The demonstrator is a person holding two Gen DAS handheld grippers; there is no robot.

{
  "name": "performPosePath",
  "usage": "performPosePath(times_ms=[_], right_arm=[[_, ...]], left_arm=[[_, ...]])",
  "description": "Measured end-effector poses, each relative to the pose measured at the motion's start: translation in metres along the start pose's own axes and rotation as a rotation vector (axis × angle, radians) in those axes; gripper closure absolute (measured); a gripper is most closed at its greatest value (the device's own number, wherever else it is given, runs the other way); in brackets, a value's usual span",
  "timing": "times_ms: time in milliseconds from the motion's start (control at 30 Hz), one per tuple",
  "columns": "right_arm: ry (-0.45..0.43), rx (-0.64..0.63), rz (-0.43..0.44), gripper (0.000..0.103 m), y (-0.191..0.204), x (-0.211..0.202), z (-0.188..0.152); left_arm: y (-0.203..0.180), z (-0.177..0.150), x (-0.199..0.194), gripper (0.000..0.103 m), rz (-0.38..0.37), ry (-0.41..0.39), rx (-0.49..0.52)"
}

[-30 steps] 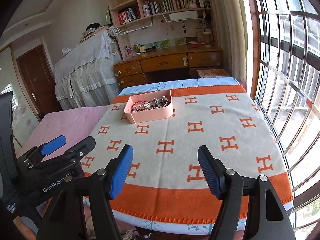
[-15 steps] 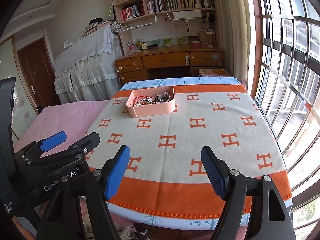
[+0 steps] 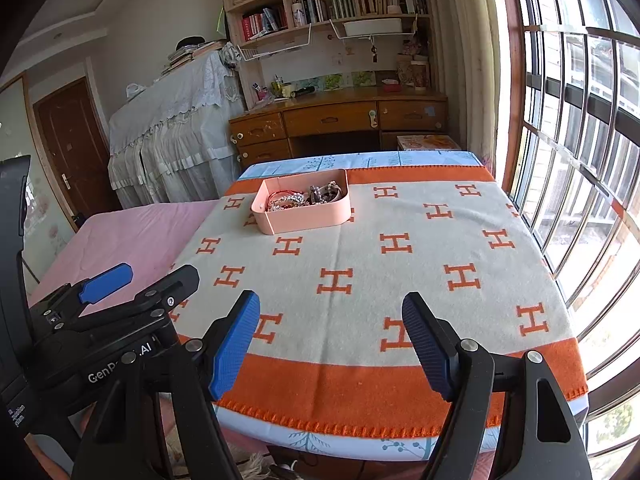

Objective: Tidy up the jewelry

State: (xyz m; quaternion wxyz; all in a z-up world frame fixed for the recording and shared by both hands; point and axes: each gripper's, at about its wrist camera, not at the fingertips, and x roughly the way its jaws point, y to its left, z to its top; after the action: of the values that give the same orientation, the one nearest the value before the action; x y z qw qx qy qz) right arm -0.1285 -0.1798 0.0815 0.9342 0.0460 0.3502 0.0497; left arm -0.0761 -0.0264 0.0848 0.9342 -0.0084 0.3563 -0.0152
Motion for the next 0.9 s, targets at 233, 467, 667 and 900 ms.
performPosePath(times_ms=[233,467,667,900], right_arm=[[0.007,0.005,0.003,0.028,-0.001,0.004,-0.002],[0.008,0.005,0.004,0.028,-0.002,0.005,-0.003],[0.008,0.006,0.003,0.028,-0.002,0.005,-0.003],[0.011,0.008,0.004,0.028,-0.002,0.006,-0.003]], left_arm=[[0.003,0.001,0.006,0.021,0.003,0.011,0.003],[0.002,0.001,0.005,0.021,0.004,0.010,0.003],[0.002,0.001,0.005,0.021,0.003,0.010,0.004],[0.003,-0.003,0.010,0.021,0.001,0.017,0.005]])
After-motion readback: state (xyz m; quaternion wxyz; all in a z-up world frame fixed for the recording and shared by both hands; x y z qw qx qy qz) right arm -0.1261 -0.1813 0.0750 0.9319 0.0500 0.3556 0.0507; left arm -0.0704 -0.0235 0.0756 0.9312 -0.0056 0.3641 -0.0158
